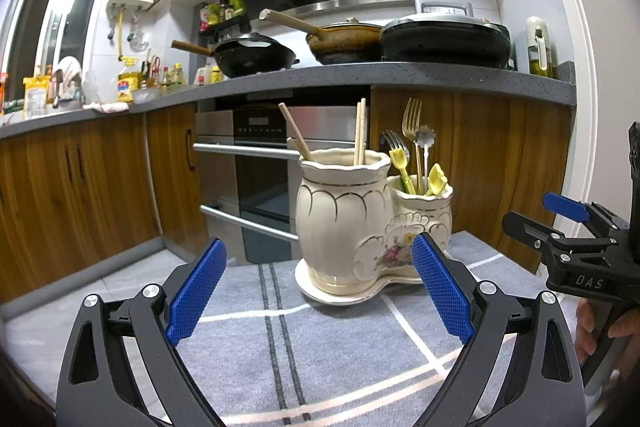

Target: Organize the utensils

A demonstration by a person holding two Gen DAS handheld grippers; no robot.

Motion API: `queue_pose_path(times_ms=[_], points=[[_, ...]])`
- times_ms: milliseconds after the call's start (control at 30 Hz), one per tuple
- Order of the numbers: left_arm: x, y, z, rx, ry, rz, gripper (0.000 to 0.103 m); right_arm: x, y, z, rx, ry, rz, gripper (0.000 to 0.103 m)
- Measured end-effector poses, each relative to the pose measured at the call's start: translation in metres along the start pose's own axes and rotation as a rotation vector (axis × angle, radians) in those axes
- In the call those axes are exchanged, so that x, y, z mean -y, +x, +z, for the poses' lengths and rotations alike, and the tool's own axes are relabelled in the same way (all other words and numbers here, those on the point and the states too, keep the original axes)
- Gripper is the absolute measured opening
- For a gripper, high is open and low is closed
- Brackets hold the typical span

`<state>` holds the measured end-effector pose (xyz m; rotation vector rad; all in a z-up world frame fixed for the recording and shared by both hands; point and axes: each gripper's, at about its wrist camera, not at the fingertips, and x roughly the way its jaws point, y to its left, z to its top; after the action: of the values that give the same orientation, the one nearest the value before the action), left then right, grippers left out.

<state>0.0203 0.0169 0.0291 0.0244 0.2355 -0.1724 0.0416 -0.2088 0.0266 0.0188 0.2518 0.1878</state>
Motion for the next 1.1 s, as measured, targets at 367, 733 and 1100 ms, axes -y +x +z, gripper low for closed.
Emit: queue_pose_path(times_ms=[367,733,1100], points=[[0.0,-0.0002,0.0002,0.0,-0.003,-0.001,0.093,-0.0002,0.0,-0.0001,0.001,-0.001,0.001,0.097],[-0.0007,0.0004,0.0002,-0.003,-0.009,0.0,0.093,-0.0005,-0.0003,-0.0001,0.001,-0.002,0.001,0.097],[0.0009,-0.0001,0.0004,-0.001,-0.008,-0.005,0.094,-0.0008,-0.0001,-0.0001,0.0,-0.002,0.0,0.097]])
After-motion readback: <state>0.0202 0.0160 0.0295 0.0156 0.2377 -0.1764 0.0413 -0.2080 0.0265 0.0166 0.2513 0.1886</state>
